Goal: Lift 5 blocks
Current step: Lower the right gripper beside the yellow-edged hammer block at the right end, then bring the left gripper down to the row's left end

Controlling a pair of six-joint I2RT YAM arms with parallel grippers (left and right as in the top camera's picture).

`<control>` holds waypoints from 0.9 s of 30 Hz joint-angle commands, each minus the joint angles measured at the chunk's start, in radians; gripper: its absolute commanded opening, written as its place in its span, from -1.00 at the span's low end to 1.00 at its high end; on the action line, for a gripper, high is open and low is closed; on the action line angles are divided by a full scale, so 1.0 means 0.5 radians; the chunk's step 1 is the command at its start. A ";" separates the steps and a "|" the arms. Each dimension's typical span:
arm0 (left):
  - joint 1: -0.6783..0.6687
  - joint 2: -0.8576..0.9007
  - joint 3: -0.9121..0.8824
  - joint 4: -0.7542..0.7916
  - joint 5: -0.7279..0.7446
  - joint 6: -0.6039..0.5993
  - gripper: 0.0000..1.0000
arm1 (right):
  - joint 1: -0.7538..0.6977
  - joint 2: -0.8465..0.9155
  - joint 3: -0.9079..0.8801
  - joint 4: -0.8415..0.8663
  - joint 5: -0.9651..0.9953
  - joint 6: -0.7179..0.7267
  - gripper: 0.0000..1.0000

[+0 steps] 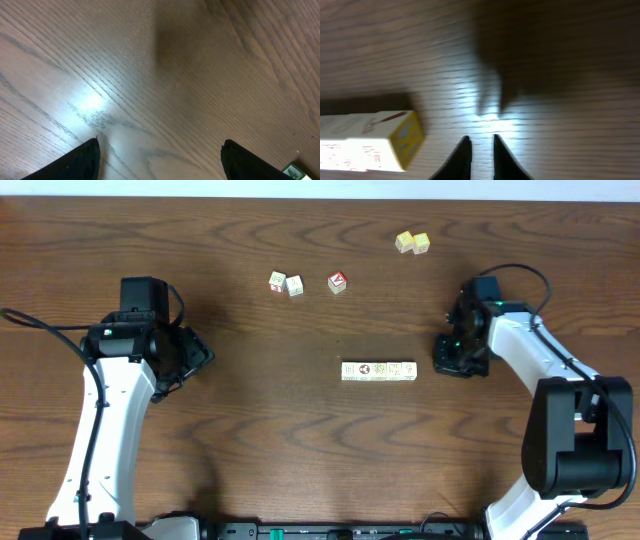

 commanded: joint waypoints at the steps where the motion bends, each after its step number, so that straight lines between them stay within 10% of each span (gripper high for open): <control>1: 0.008 -0.019 0.035 -0.005 -0.017 0.011 0.55 | -0.026 -0.019 -0.008 0.015 0.021 0.015 -0.53; 7: 0.008 -0.019 0.035 -0.005 -0.018 0.011 0.56 | 0.021 -0.019 -0.008 0.079 0.021 0.016 0.99; 20: 0.008 -0.019 0.035 0.038 0.004 -0.004 0.56 | 0.021 -0.019 -0.008 0.069 0.021 0.015 0.99; 27: -0.040 -0.019 -0.027 0.094 0.597 0.251 0.35 | 0.021 -0.019 -0.008 0.067 0.021 0.014 0.95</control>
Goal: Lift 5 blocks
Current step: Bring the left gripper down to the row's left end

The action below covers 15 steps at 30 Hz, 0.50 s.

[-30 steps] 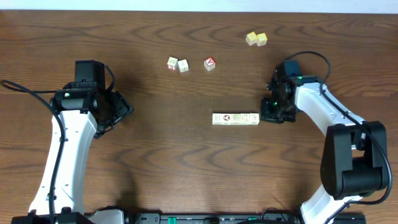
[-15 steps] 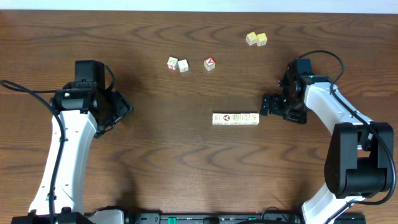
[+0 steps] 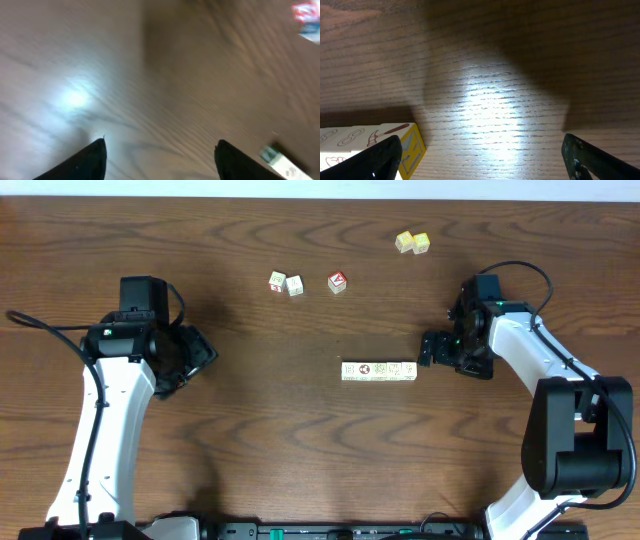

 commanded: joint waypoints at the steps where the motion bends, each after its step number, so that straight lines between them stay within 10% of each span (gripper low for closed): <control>1: -0.063 -0.019 -0.048 0.073 0.395 0.282 0.28 | 0.006 -0.019 -0.008 -0.005 0.003 -0.003 0.94; 3: -0.125 -0.019 -0.092 0.115 0.434 0.346 -0.10 | 0.006 -0.019 -0.008 -0.004 0.003 -0.003 0.93; 7: -0.243 -0.005 -0.127 0.147 0.433 0.346 -0.14 | 0.004 -0.019 -0.008 -0.018 0.006 -0.013 0.82; 11: -0.294 -0.003 -0.127 0.175 0.433 0.336 0.37 | -0.011 -0.019 -0.008 -0.061 0.108 -0.011 0.51; 15: -0.307 0.006 -0.128 0.237 0.434 0.225 -0.53 | -0.050 -0.020 -0.008 -0.089 0.124 0.001 0.03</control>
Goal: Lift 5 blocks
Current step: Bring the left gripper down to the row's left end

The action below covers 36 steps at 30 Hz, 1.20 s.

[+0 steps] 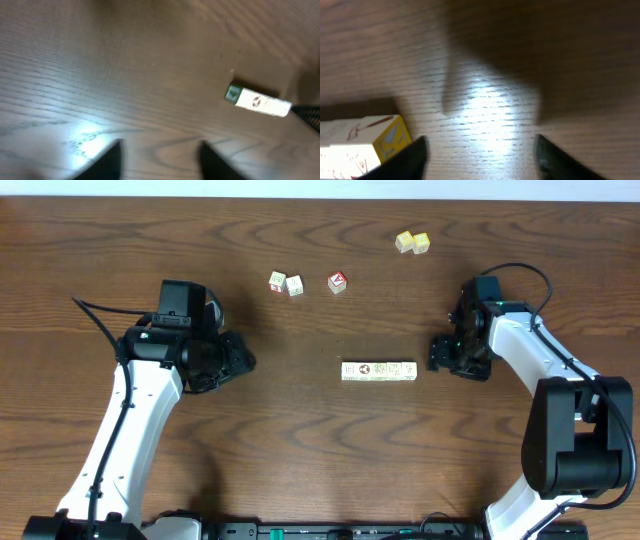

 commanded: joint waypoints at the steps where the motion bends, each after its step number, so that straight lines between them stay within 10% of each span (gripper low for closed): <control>1: -0.030 0.014 -0.014 0.053 0.026 -0.040 -0.79 | -0.047 -0.020 -0.008 -0.018 0.056 0.027 -0.17; 5: -0.116 0.089 -0.014 0.127 0.027 -0.011 -0.86 | -0.065 -0.020 -0.008 -0.035 0.047 0.027 -0.98; 36: -0.674 0.962 -0.014 0.827 0.401 0.108 -0.85 | -0.064 -0.019 -0.066 -0.011 -0.521 -0.291 -0.98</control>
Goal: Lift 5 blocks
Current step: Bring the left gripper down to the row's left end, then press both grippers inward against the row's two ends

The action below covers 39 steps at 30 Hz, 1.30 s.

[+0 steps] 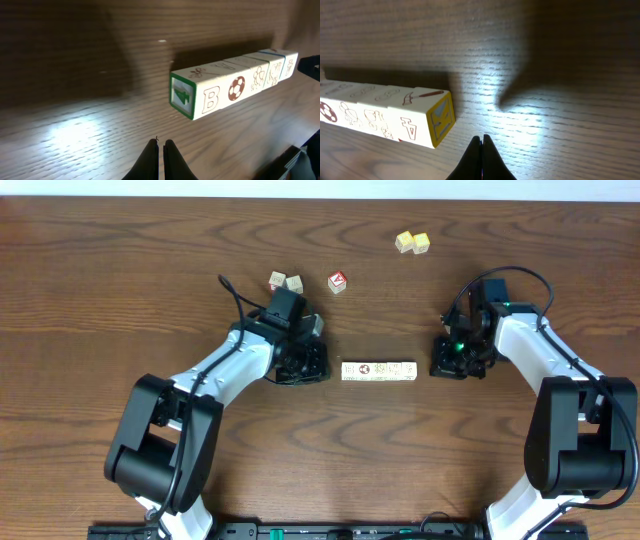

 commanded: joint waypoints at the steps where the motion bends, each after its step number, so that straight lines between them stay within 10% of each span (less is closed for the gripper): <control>1: -0.037 0.074 -0.011 0.022 -0.080 0.033 -0.86 | -0.007 -0.020 -0.041 0.016 -0.069 -0.044 -0.98; 39: -0.151 0.117 -0.012 0.264 -0.254 -0.120 -0.86 | -0.005 -0.020 -0.112 0.172 -0.242 -0.148 -0.98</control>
